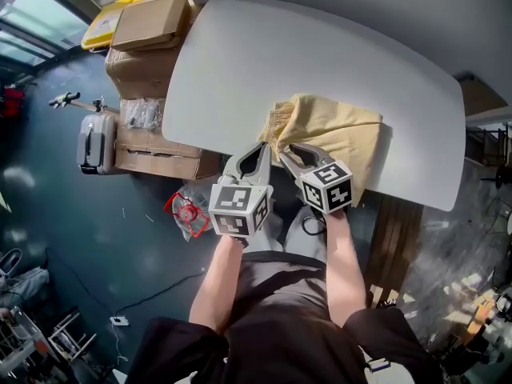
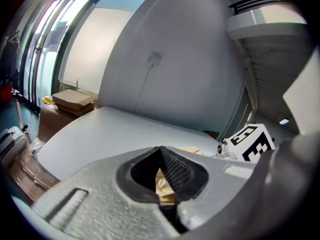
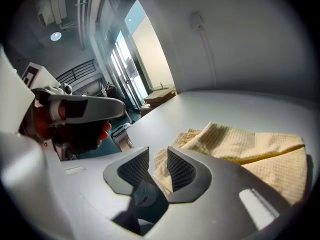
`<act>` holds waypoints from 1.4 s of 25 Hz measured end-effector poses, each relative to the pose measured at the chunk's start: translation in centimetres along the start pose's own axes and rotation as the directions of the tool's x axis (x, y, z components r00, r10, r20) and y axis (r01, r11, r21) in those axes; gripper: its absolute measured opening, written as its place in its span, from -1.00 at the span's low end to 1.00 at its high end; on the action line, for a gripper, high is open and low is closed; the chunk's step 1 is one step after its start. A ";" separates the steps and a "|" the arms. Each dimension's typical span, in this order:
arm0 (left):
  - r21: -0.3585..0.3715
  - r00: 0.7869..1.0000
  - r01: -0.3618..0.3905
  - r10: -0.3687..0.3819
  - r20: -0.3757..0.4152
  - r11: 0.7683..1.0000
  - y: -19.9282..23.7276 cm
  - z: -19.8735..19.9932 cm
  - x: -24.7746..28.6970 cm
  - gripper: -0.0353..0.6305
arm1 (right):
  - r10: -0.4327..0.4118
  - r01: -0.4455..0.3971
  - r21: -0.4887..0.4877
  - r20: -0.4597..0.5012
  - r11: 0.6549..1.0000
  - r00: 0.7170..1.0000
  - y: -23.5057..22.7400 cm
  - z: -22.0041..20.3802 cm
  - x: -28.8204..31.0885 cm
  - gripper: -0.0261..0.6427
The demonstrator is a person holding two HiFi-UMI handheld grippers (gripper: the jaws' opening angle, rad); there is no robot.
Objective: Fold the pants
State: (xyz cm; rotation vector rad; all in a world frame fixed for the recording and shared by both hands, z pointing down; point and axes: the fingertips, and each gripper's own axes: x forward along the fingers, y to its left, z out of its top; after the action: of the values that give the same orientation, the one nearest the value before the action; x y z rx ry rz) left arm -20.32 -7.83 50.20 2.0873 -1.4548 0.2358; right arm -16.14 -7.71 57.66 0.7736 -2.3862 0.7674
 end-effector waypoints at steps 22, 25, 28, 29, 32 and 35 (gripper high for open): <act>0.195 0.951 0.251 -0.280 0.135 0.948 -15.8 11.5 6.5 -0.88 | -0.305 0.354 -0.008 0.491 0.935 0.816 -10.0 14.4 -21.9 -0.91; 0.225 0.937 0.261 -0.303 0.175 0.939 -17.6 13.7 6.3 -0.88 | -0.316 0.384 -0.015 0.541 0.923 0.779 -10.1 16.2 -24.5 -0.91; 0.253 0.921 0.265 -0.322 0.220 0.931 -19.2 16.2 6.0 -0.88 | -0.306 0.418 -0.044 0.611 0.907 0.730 -9.6 18.6 -27.5 -0.91; 0.264 0.916 0.265 -0.328 0.232 0.927 -19.8 16.8 5.9 -0.88 | -0.306 0.434 -0.052 0.632 0.900 0.712 -9.5 19.3 -28.5 -0.91; 0.293 0.901 0.269 -0.347 0.261 0.918 -21.3 18.3 5.6 -0.88 | -0.314 0.471 -0.056 0.677 0.880 0.666 -9.6 20.7 -30.6 -0.91; 0.313 0.884 0.271 -0.364 0.292 0.910 -22.5 19.3 5.3 -0.88 | -0.323 0.480 -0.038 0.693 0.876 0.645 -10.2 21.1 -31.4 -0.91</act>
State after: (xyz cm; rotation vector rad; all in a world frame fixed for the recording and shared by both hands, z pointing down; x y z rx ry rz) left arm -1.35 -17.35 28.81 2.6581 -1.2869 -0.0805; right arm 6.48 -17.00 27.02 1.6402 -2.6543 -0.0033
